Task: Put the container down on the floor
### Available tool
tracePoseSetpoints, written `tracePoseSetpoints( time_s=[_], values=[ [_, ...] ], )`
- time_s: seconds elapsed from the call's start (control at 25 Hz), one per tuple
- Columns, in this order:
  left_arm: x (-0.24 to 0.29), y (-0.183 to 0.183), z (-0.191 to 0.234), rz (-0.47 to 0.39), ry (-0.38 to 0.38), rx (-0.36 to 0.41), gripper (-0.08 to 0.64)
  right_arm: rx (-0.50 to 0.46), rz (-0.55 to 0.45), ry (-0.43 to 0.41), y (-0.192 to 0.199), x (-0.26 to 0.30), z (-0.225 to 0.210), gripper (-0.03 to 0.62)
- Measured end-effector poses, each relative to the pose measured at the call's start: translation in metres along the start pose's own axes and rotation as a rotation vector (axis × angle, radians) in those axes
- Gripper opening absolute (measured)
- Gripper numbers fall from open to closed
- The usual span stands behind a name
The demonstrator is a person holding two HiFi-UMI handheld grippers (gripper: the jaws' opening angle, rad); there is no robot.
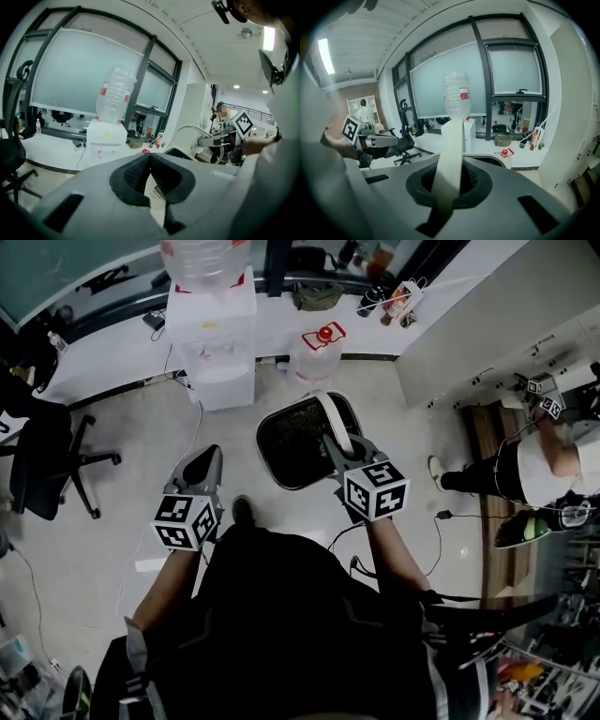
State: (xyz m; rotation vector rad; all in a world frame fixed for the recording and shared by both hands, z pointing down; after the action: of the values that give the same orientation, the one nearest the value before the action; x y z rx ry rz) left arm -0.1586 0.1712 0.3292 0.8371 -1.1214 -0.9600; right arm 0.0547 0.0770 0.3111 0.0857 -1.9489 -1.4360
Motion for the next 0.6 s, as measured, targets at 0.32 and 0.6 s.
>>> tracePoseSetpoints(
  time_s=[0.32,0.6],
  values=[
    [0.046,-0.018,0.04,0.0,0.073,0.018,0.008,0.06,0.01,0.078,-0.01,0.044,-0.029,0.008],
    [0.074,-0.018,0.064,0.031,0.068,0.007,0.008,0.042,0.031,0.097,-0.017,0.089,-0.058,0.008]
  ],
)
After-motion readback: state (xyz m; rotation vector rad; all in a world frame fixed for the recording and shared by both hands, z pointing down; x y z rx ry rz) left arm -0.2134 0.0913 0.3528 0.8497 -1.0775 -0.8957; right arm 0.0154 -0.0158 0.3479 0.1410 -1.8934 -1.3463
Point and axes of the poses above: the fingertips, and each gripper's own axes: x forward along the fingers, z to its left, y out of its underside, the point moved 2 cm from there along -x, backward along the fingers, and after that the axes turned 5 degrees about -y, right-handed, at the moved point
